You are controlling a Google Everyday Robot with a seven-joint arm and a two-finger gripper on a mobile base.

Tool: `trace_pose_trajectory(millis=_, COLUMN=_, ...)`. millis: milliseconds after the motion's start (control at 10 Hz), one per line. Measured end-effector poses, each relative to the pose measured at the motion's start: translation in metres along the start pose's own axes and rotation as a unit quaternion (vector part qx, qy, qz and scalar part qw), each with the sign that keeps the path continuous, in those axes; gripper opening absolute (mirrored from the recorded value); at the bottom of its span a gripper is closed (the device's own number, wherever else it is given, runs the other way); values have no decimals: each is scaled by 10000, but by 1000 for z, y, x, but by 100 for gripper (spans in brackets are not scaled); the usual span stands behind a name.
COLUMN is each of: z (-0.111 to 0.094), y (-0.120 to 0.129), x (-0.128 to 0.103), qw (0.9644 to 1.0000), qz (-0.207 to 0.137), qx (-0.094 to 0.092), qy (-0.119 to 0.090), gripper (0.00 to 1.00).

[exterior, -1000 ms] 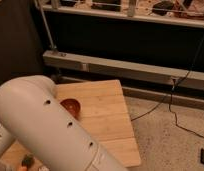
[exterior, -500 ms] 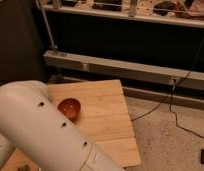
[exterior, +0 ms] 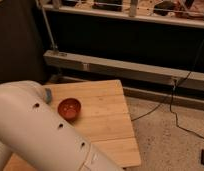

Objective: Place the pepper on the white sponge

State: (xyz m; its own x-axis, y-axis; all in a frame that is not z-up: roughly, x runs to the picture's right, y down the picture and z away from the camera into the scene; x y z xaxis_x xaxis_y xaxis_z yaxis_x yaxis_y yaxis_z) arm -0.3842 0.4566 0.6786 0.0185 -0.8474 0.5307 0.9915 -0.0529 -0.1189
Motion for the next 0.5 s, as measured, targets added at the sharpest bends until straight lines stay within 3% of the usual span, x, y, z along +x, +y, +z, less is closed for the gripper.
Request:
trace_pose_trajectory(millis=300, z=-12, y=3, x=9, qw=9995, qz=176, qx=189, qy=203, gripper=80)
trace_pose_trajectory(millis=500, z=-28, y=4, x=27, qw=9966, qz=640, qx=427, qy=281, gripper=80)
